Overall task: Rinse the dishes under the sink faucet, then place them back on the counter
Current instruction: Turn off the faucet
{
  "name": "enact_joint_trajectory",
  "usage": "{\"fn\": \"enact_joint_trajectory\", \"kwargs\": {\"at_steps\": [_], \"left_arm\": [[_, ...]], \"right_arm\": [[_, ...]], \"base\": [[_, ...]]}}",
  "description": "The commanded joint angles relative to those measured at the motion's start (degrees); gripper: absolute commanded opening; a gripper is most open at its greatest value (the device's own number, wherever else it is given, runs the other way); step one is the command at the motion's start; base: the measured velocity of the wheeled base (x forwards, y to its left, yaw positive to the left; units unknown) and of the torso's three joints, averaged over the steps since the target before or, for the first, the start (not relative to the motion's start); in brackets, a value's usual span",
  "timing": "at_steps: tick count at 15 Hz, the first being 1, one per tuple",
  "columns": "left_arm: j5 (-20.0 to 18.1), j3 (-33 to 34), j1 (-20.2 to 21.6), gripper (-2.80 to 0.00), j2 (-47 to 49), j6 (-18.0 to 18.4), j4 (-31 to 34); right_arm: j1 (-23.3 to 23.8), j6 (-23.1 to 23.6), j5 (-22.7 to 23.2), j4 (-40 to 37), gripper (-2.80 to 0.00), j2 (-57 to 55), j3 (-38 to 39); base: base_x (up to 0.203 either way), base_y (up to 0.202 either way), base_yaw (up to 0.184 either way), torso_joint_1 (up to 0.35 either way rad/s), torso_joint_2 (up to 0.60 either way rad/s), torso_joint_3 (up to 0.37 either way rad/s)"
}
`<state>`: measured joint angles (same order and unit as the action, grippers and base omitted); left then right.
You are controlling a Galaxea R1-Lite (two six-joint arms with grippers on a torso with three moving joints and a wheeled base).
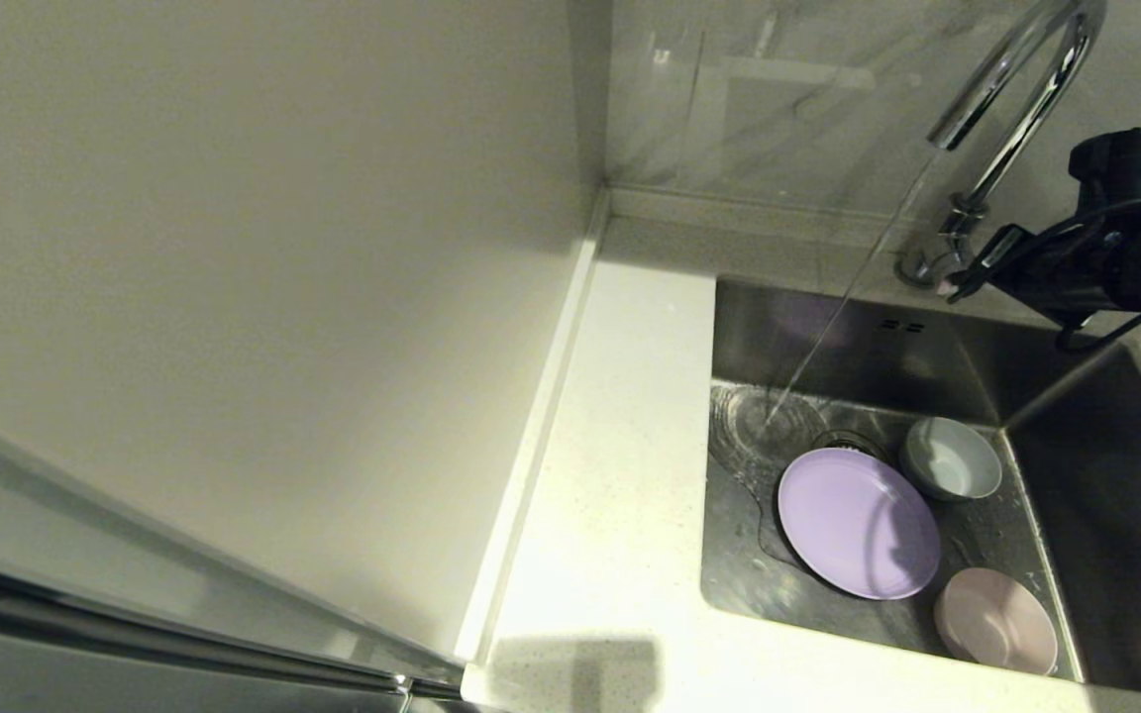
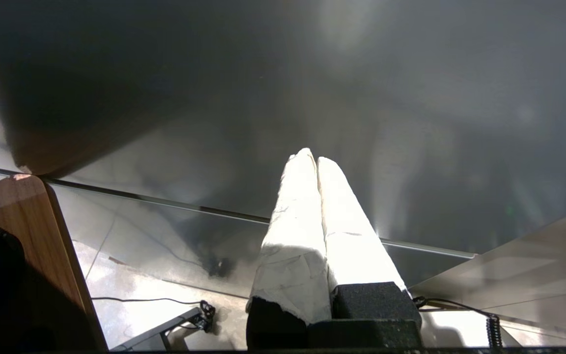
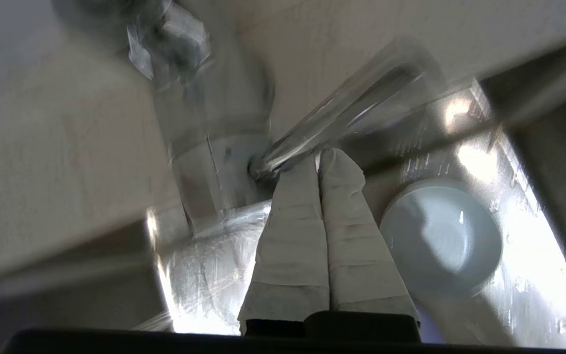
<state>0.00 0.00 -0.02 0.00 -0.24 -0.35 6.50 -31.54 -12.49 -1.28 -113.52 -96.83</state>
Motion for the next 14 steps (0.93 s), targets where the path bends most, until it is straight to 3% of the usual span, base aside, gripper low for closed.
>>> {"fn": "enact_joint_trajectory", "kwargs": {"at_steps": [1, 8, 14], "left_arm": [[0.0, 0.2, 0.0, -2.80, 0.0, 0.0, 0.0], [0.0, 0.2, -0.1, -2.80, 0.0, 0.0, -0.1], [0.0, 0.2, 0.0, -2.80, 0.0, 0.0, 0.0]], "right_arm": [[0.0, -0.1, -0.7, 1.3, -2.80, -0.9, -1.9], [-0.3, -0.1, -1.7, 1.3, -2.80, -1.5, -2.6], [2.8, 4.0, -2.4, 1.3, -2.80, 4.7, 5.0]], "base": [[0.000, 0.000, 0.000, 0.000, 0.00, 0.000], [0.000, 0.000, 0.000, 0.000, 0.00, 0.000], [0.000, 0.000, 0.000, 0.000, 0.00, 0.000]]}}
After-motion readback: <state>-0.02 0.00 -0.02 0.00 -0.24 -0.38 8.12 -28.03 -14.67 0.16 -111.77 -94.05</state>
